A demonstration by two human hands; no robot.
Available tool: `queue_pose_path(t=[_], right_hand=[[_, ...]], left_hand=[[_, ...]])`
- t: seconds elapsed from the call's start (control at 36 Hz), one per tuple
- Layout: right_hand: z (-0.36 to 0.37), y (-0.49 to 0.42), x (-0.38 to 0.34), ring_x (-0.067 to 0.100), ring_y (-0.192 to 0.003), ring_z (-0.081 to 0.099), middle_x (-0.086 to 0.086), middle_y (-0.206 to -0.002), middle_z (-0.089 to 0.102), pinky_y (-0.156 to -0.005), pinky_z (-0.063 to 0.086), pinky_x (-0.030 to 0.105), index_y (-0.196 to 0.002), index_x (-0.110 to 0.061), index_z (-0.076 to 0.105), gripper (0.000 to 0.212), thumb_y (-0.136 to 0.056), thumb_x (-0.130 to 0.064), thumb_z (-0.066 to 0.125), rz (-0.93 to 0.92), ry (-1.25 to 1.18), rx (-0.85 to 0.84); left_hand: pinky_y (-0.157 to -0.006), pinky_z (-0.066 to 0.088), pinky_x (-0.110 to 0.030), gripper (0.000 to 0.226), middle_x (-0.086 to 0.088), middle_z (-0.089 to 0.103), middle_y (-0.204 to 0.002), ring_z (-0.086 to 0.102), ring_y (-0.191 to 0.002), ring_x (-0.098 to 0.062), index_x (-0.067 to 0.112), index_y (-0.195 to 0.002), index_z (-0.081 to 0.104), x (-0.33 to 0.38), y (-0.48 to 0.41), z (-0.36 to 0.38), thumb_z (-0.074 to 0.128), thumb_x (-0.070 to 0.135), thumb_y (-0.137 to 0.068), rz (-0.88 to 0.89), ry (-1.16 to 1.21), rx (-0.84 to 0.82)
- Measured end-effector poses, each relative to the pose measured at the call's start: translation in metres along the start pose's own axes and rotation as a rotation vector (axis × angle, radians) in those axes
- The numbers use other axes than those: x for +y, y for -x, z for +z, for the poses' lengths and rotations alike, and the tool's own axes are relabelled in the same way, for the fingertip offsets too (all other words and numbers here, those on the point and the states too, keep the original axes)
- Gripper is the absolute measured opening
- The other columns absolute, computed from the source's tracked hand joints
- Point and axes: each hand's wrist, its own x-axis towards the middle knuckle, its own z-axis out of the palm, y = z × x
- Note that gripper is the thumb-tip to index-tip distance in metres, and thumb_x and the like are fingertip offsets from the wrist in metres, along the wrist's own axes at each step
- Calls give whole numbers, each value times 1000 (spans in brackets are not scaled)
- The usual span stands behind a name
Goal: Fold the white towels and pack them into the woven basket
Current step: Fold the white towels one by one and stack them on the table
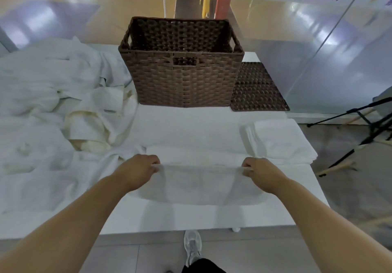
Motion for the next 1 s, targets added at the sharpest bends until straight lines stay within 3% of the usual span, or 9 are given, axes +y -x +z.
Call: queue_pose_path(t=[0.14,0.22,0.33,0.42,0.47,0.56,0.67,0.81,1.0], right_hand=[[-5,-35,5,20,-77,52,1,-90,59,-63,39,30,-93,-19,54,5,-94,-22,50,18,81,34],[-1,-58,10,23,-86,54,4,-101,63,-68,36,27,-100,-18,56,13,-94,-24,47,11,164,10],[10,-85,17,27,-101,57,5,-108,64,-79,46,32,-108,-18,56,22,-94,-26,42,5,234,-67],[16,-101,20,25,-105,56,5,-113,61,-72,41,28,-118,-19,53,26,-95,-25,41,21,251,-127],[18,-109,22,26,-107,54,6,-115,60,-72,39,28,-121,-19,52,28,-96,-25,41,12,267,-144],[17,-117,23,26,-104,56,7,-112,61,-69,39,28,-119,-17,51,26,-97,-27,41,-13,303,-152],[9,-126,23,26,-94,59,9,-107,61,-67,41,28,-118,-18,50,26,-98,-31,42,-1,304,-157],[7,-139,22,28,-98,58,11,-105,62,-68,39,29,-114,-16,50,23,-97,-32,44,18,279,-148],[14,-152,16,31,-97,59,12,-107,61,-67,44,33,-117,-14,49,26,-97,-30,43,62,379,-131]], left_hand=[[-86,41,-33,21,-5,59,-109,53,-102,-21,15,-105,60,7,-44,0,42,22,-98,21,-113,69],[-83,42,-33,18,-5,58,-106,55,-99,-23,13,-101,60,9,-68,7,43,17,-97,8,-151,85],[-79,41,-31,15,1,57,-104,55,-101,-21,16,-98,60,11,-91,25,46,13,-93,-51,-181,59],[-69,31,-26,14,2,59,-101,55,-98,-19,16,-93,61,8,-100,37,47,18,-91,-46,-257,50],[-73,32,-28,15,-1,61,-98,57,-98,-21,15,-92,61,4,-106,44,51,26,-90,-7,-261,34],[-80,38,-32,24,-1,64,-99,59,-98,-22,16,-94,60,-4,-112,51,51,38,-92,3,-264,33],[-76,39,-33,26,-2,67,-96,61,-94,-24,16,-94,57,-10,-120,52,45,39,-95,-45,-217,86],[-68,35,-31,25,-8,66,-97,60,-89,-31,19,-101,52,-12,-133,42,41,41,-97,-90,-160,28],[-70,34,-30,25,-5,64,-103,58,-92,-28,21,-104,53,-5,-148,34,38,40,-96,-127,-220,-43]])
